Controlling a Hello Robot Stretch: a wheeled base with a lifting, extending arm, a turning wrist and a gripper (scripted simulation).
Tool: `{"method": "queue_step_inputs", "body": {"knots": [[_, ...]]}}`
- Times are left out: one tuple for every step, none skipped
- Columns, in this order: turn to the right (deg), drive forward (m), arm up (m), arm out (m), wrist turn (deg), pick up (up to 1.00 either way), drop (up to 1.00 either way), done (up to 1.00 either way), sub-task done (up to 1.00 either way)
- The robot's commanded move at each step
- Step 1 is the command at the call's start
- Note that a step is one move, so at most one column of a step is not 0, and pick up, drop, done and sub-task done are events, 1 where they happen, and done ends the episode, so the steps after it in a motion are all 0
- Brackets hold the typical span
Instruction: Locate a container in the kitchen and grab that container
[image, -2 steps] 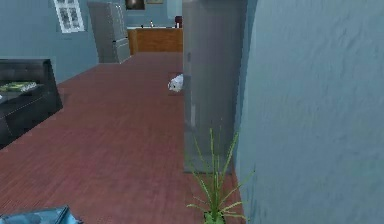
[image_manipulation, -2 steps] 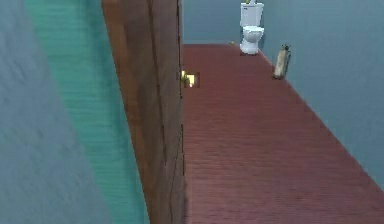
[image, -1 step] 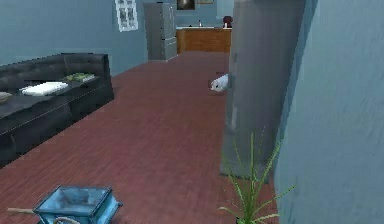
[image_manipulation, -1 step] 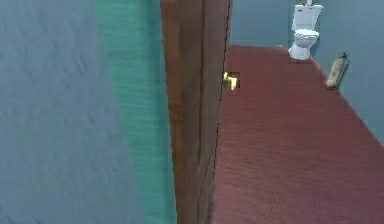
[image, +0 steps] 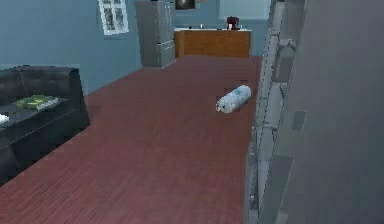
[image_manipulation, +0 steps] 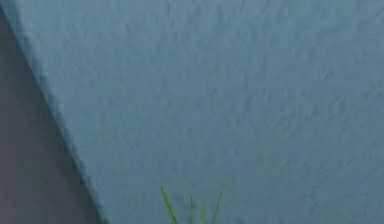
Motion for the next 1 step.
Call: {"method": "queue_step_inputs", "body": {"knots": [[-27.0,0.0,0.0,0.0,0.0,0.0,0.0,0.0,0.0]]}}
